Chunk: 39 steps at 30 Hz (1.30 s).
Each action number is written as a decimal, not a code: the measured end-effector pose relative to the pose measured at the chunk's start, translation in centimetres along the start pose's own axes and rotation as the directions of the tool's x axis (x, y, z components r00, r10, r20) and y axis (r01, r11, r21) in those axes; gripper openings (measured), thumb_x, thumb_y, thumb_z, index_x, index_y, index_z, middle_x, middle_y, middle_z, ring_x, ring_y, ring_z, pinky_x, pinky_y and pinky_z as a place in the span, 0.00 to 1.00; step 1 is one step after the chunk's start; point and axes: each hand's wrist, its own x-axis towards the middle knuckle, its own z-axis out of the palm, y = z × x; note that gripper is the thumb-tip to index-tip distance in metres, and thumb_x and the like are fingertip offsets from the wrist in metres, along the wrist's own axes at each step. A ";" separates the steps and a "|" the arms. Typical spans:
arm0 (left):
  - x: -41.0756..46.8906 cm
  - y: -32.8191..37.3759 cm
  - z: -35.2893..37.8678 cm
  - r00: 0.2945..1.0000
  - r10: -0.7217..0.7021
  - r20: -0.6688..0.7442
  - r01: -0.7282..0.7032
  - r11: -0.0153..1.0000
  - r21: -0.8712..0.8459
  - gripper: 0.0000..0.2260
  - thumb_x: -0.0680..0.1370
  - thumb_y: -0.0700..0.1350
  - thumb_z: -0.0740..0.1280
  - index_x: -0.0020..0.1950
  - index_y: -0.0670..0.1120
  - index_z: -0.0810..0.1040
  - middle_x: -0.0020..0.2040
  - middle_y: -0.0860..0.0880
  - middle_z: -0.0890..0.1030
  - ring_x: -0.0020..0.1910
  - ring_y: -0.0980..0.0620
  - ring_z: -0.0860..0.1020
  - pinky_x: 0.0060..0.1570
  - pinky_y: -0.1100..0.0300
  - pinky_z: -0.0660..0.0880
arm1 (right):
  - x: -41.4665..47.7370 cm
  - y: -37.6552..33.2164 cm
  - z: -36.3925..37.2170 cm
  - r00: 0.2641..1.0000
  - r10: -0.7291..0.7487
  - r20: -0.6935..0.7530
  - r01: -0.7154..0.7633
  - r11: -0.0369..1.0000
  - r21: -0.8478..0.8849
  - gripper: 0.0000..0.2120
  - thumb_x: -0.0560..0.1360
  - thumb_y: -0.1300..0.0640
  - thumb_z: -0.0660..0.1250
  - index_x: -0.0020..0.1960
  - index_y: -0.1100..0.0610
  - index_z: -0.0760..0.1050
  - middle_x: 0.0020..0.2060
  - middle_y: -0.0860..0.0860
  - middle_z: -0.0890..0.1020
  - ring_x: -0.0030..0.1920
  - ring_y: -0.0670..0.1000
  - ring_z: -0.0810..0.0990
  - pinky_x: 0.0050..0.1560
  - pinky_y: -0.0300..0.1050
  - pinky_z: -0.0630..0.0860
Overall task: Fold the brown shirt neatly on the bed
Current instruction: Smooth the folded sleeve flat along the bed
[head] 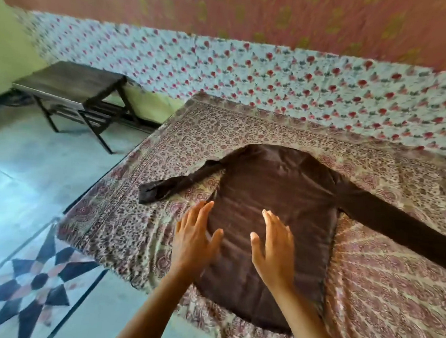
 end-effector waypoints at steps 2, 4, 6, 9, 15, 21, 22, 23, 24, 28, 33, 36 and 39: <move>1.2 -2.1 -1.3 0.999 -0.013 -0.029 0.013 1.000 -0.002 0.30 0.71 0.60 0.55 0.70 0.49 0.66 0.69 0.45 0.69 0.67 0.43 0.68 0.64 0.47 0.67 | 1.5 -1.5 1.8 1.000 -0.024 -0.002 0.024 1.000 0.005 0.25 0.75 0.48 0.54 0.68 0.60 0.67 0.65 0.56 0.74 0.66 0.55 0.71 0.66 0.60 0.64; 2.7 -4.3 -1.9 0.999 -0.004 -0.052 0.004 1.000 -0.005 0.27 0.72 0.59 0.57 0.69 0.50 0.65 0.68 0.44 0.70 0.66 0.42 0.70 0.63 0.46 0.69 | 3.1 -2.6 3.8 1.000 -0.025 0.006 0.025 1.000 0.015 0.25 0.75 0.48 0.54 0.68 0.61 0.68 0.65 0.56 0.74 0.66 0.56 0.72 0.66 0.60 0.65; 4.6 -6.6 -2.3 0.999 -0.014 -0.048 0.015 1.000 0.019 0.27 0.72 0.59 0.58 0.69 0.50 0.66 0.69 0.45 0.69 0.66 0.43 0.69 0.63 0.46 0.68 | 4.7 -3.5 6.5 1.000 -0.010 0.026 0.010 1.000 0.029 0.25 0.75 0.48 0.54 0.68 0.61 0.68 0.64 0.56 0.75 0.65 0.56 0.73 0.65 0.60 0.66; 7.6 -9.6 -2.9 0.997 -0.071 -0.041 0.072 0.996 0.048 0.30 0.71 0.61 0.56 0.70 0.48 0.67 0.70 0.45 0.68 0.67 0.43 0.68 0.64 0.45 0.68 | 7.1 -4.5 10.5 0.997 -0.019 0.081 0.015 0.999 0.051 0.25 0.75 0.49 0.54 0.67 0.60 0.68 0.63 0.57 0.76 0.64 0.56 0.74 0.65 0.58 0.66; 12.6 -15.5 -3.8 0.986 -0.167 0.012 0.165 0.983 0.086 0.31 0.71 0.63 0.53 0.70 0.50 0.66 0.70 0.48 0.67 0.64 0.44 0.69 0.58 0.44 0.72 | 12.7 -7.1 16.6 0.982 -0.004 0.187 -0.004 0.999 0.041 0.25 0.74 0.50 0.54 0.66 0.62 0.70 0.62 0.59 0.76 0.62 0.57 0.75 0.63 0.61 0.66; 15.2 -21.3 -3.8 0.950 -0.309 0.046 0.310 0.951 -0.003 0.25 0.76 0.50 0.66 0.71 0.46 0.65 0.69 0.45 0.67 0.63 0.46 0.69 0.59 0.47 0.69 | 15.8 -8.3 21.7 0.967 -0.002 0.254 -0.003 1.000 0.020 0.26 0.74 0.49 0.53 0.68 0.60 0.68 0.64 0.56 0.74 0.65 0.55 0.72 0.67 0.56 0.63; 15.6 -22.5 -3.8 0.945 -0.322 0.051 0.323 0.946 -0.009 0.25 0.76 0.48 0.67 0.71 0.46 0.65 0.69 0.45 0.68 0.63 0.47 0.68 0.59 0.48 0.69 | 16.4 -8.7 22.6 0.966 0.009 0.259 -0.012 1.000 0.013 0.26 0.74 0.49 0.53 0.68 0.60 0.68 0.64 0.56 0.75 0.65 0.54 0.73 0.66 0.55 0.64; 15.9 -23.6 -3.8 0.940 -0.334 0.061 0.336 0.942 -0.016 0.24 0.76 0.47 0.67 0.70 0.46 0.65 0.68 0.45 0.68 0.62 0.47 0.68 0.59 0.49 0.68 | 16.8 -9.2 23.5 0.964 0.016 0.265 -0.019 1.000 0.008 0.26 0.74 0.49 0.53 0.68 0.60 0.68 0.64 0.56 0.75 0.65 0.54 0.73 0.66 0.55 0.64; 16.2 -24.7 -3.8 0.938 -0.339 0.074 0.341 0.940 -0.023 0.24 0.76 0.47 0.67 0.70 0.46 0.66 0.68 0.45 0.68 0.62 0.47 0.68 0.59 0.50 0.67 | 17.1 -9.5 24.4 0.963 0.023 0.270 -0.026 1.000 0.007 0.26 0.74 0.49 0.53 0.68 0.60 0.68 0.64 0.56 0.75 0.65 0.55 0.73 0.66 0.56 0.65; 18.4 -30.5 -3.2 0.921 -0.347 0.175 0.359 0.933 -0.037 0.24 0.76 0.47 0.67 0.70 0.46 0.66 0.68 0.46 0.68 0.63 0.49 0.69 0.59 0.54 0.66 | 17.7 -11.5 29.8 0.936 0.092 0.340 -0.080 0.996 -0.049 0.27 0.74 0.49 0.53 0.68 0.61 0.67 0.64 0.57 0.74 0.65 0.56 0.72 0.64 0.58 0.69; 24.1 -38.6 -2.2 0.914 -0.275 0.298 0.294 0.956 -0.017 0.19 0.78 0.48 0.63 0.68 0.47 0.67 0.67 0.45 0.69 0.58 0.52 0.70 0.54 0.57 0.69 | 18.8 -15.1 37.1 0.875 0.313 0.370 -0.279 0.950 -0.144 0.27 0.74 0.49 0.54 0.68 0.62 0.68 0.64 0.60 0.74 0.63 0.59 0.74 0.63 0.56 0.70; 28.2 -43.2 -0.5 0.842 -0.329 0.427 0.372 0.928 -0.019 0.20 0.77 0.47 0.64 0.68 0.49 0.68 0.67 0.45 0.71 0.60 0.48 0.72 0.57 0.52 0.72 | 20.4 -16.4 41.1 0.830 0.422 0.364 -0.376 0.906 -0.193 0.24 0.75 0.55 0.60 0.70 0.61 0.65 0.66 0.58 0.71 0.65 0.57 0.71 0.63 0.50 0.68; 30.7 -46.2 2.3 0.757 -0.403 0.515 0.478 0.878 -0.015 0.22 0.76 0.48 0.65 0.69 0.48 0.67 0.66 0.44 0.73 0.59 0.46 0.74 0.57 0.52 0.73 | 22.3 -16.4 45.0 0.776 0.535 0.336 -0.495 0.845 -0.203 0.23 0.76 0.55 0.62 0.69 0.61 0.64 0.66 0.57 0.71 0.64 0.56 0.70 0.61 0.50 0.70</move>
